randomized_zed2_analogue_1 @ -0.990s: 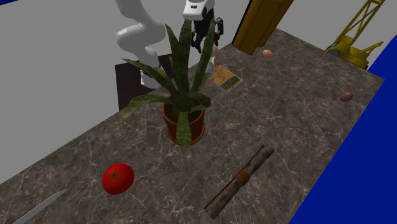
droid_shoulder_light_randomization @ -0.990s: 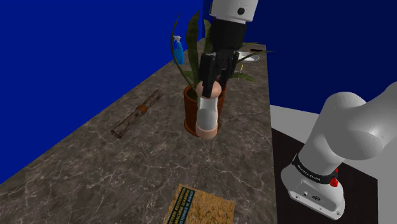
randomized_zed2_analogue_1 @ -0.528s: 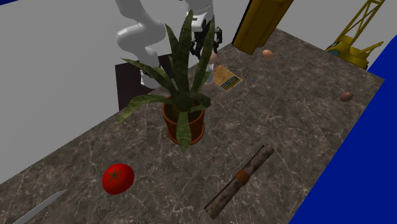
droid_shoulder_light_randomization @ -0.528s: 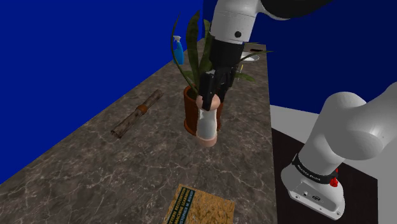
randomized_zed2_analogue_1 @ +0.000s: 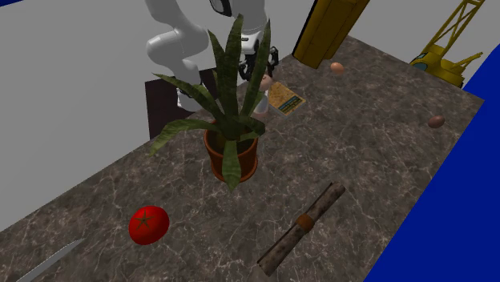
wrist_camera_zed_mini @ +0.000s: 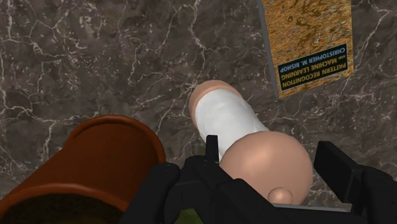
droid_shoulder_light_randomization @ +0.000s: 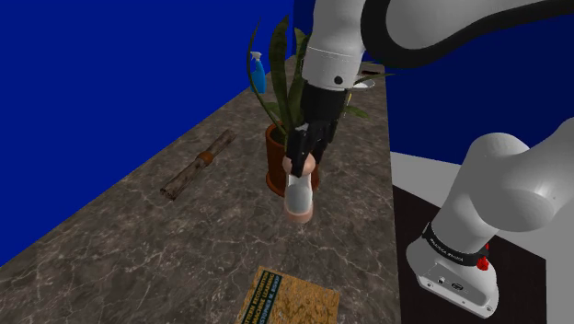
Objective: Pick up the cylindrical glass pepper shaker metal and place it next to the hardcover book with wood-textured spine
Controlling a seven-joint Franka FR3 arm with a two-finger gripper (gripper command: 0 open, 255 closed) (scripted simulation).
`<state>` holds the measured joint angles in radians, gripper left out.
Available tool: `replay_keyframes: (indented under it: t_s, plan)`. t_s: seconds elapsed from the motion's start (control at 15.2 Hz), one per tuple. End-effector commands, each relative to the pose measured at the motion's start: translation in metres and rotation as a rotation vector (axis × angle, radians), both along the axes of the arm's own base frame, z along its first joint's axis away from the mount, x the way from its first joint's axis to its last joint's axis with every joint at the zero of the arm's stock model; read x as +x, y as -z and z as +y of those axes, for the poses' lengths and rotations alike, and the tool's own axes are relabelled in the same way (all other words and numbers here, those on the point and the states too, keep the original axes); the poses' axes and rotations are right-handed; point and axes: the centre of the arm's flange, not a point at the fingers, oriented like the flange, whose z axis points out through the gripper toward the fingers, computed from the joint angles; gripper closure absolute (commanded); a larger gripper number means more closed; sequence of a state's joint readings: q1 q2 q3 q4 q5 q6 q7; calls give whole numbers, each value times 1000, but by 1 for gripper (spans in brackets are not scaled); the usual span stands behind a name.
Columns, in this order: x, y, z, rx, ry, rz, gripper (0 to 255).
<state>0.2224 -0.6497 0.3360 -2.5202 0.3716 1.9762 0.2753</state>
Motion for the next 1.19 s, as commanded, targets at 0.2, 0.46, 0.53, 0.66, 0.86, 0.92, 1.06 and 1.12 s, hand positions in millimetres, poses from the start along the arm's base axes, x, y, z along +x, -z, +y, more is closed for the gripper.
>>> replay_keyframes:
  t_s: [0.2, 0.46, 0.53, 0.66, 0.86, 0.92, 1.06, 1.12]
  plan:
    - [0, 26, 0, 0, 0, -1, 255]
    - [0, 47, 0, 0, 0, -1, 255]
    - [0, 53, 0, 0, 0, -1, 255]
    - [0, 63, 0, 0, 0, -1, 255]
    - [0, 83, 0, 0, 0, -1, 255]
    - [0, 83, 0, 0, 0, -1, 255]
    - [0, 83, 0, 0, 0, -1, 255]
    - [0, 83, 0, 0, 0, -1, 255]
